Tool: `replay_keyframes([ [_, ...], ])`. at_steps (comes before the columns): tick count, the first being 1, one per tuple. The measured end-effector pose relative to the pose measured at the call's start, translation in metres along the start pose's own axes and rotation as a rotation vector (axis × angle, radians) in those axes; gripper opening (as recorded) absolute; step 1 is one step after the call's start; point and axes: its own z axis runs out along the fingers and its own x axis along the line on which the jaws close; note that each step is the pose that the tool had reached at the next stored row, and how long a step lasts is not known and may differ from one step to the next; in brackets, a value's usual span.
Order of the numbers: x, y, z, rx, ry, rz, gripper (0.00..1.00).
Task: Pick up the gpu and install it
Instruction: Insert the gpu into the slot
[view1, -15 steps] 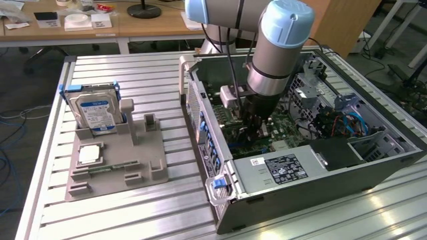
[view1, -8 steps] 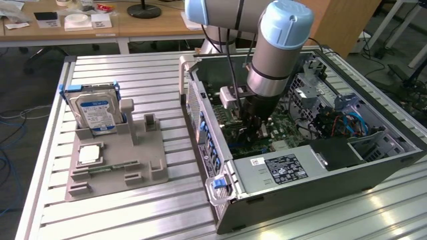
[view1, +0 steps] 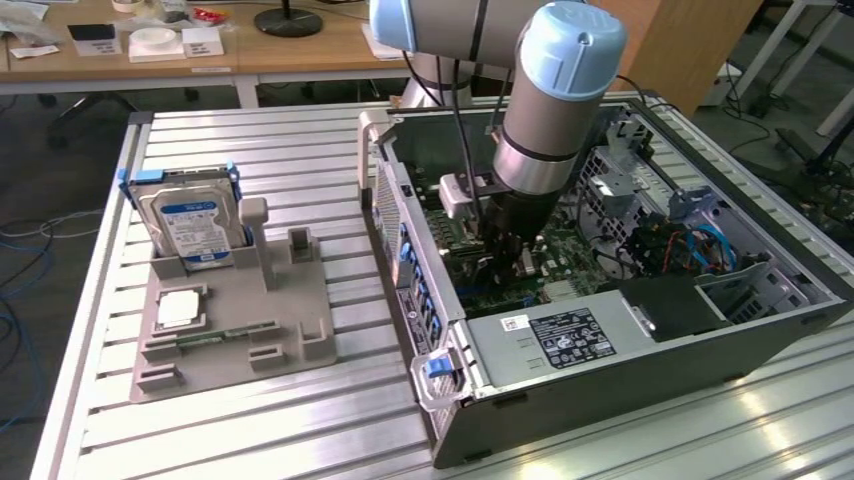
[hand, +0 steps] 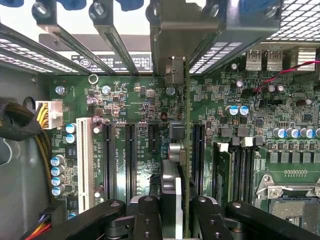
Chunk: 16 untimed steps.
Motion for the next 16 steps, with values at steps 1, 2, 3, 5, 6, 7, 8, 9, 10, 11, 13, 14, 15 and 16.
replay_keyframes([
  [1,0.0000,0.0000,0.0000,0.0000,0.0000,0.000,0.28],
  [2,0.0000,0.0000,0.0000,0.0000,-0.0001,0.000,0.28],
  [3,0.0000,0.0000,0.0000,0.0000,0.0000,0.000,0.28],
  [5,0.0000,0.0000,0.0004,0.0001,-0.0001,0.000,0.28],
  [6,0.0000,0.0000,0.0007,0.0000,-0.0001,0.000,0.28],
  [7,0.0000,0.0000,0.0010,0.0001,0.0000,0.000,0.28],
  [8,0.0000,0.0000,0.0014,0.0001,-0.0002,0.000,0.28],
  [9,0.0000,0.0001,0.0019,0.0002,-0.0002,0.000,0.28],
  [10,0.0000,0.0001,0.0025,0.0003,-0.0002,0.000,0.28],
  [11,0.0001,0.0002,0.0030,0.0000,0.0000,0.000,0.28],
  [13,0.0002,0.0004,0.0040,-0.0003,0.0007,0.000,0.28],
  [14,0.0002,0.0005,0.0046,-0.0004,0.0007,0.000,0.28],
  [15,0.0002,0.0006,0.0054,-0.0004,0.0004,0.000,0.28],
  [16,0.0002,0.0006,0.0062,-0.0002,-0.0001,0.000,0.28],
])
